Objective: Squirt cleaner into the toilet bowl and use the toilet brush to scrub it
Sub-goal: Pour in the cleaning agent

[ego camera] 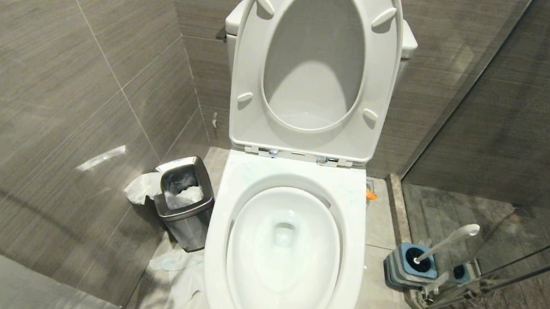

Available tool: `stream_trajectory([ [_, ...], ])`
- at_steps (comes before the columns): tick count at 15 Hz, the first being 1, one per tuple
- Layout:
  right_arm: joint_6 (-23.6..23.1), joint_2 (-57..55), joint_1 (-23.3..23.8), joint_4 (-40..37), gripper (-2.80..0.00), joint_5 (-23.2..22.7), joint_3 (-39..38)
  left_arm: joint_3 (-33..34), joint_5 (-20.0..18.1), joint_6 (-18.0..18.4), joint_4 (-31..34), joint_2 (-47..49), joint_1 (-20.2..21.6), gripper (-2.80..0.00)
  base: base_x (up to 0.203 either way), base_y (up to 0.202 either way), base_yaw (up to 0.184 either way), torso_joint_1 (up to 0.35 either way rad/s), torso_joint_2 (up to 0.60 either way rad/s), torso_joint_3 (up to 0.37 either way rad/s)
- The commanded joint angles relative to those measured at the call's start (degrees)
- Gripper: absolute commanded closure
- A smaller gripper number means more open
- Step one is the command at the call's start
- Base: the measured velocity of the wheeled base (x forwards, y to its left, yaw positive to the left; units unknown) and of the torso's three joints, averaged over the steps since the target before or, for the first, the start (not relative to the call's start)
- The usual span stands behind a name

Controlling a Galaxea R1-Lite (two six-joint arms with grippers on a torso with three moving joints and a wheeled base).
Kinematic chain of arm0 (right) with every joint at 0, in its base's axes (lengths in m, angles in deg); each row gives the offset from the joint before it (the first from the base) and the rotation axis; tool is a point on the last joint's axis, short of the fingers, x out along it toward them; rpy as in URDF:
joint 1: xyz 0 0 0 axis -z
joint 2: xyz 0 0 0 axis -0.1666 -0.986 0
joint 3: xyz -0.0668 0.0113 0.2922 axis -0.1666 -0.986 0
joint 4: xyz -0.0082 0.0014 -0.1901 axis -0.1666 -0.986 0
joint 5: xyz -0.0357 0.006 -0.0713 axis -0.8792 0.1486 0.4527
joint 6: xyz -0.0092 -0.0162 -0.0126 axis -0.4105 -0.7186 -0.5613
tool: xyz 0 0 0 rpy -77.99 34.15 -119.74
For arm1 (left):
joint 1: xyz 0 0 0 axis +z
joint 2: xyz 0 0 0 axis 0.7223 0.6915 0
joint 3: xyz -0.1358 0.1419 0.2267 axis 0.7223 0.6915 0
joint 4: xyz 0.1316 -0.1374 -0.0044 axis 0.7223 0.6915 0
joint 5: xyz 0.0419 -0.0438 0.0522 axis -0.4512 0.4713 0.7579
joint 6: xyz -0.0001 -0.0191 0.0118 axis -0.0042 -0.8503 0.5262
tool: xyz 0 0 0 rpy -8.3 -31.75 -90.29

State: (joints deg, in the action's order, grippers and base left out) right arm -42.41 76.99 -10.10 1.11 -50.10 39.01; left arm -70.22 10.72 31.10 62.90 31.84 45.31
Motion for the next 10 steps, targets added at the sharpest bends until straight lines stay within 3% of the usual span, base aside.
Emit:
stream_trajectory([
  [1, 0.05, -0.05, -0.02, 0.04, 0.00, 0.00, -0.01, 1.38, -0.15, 1.05, -0.13, -2.08, 1.65, -2.80, 0.000, 0.000, 0.000, 0.000, 0.00, 0.000],
  [2, 0.05, -0.05, -0.02, 0.04, 0.00, 0.00, -0.01, 1.77, -0.15, 1.55, -0.13, -2.27, 1.73, -2.80, 0.000, 0.000, 0.000, 0.000, 0.00, 0.000],
  [3, 0.05, -0.05, -0.02, -0.03, 0.00, 0.00, -0.01, 1.99, -0.15, 2.67, -0.21, -2.18, 1.73, 0.00, 0.000, 0.000, 0.000, 0.000, 0.00, 0.000],
  [7, 0.05, -0.05, -0.02, 0.04, 0.00, 0.00, -0.01, 1.36, -0.01, 3.56, -0.57, -1.92, 1.56, 0.00, 0.000, 0.000, 0.000, 0.000, 0.00, 0.000],
  [10, 0.05, -0.05, -0.02, 0.04, 0.00, 0.00, -0.01, 1.31, 2.64, 3.64, -0.47, -2.51, 1.33, 0.00, 0.000, 0.000, 0.000, 0.000, 0.00, 0.000],
])
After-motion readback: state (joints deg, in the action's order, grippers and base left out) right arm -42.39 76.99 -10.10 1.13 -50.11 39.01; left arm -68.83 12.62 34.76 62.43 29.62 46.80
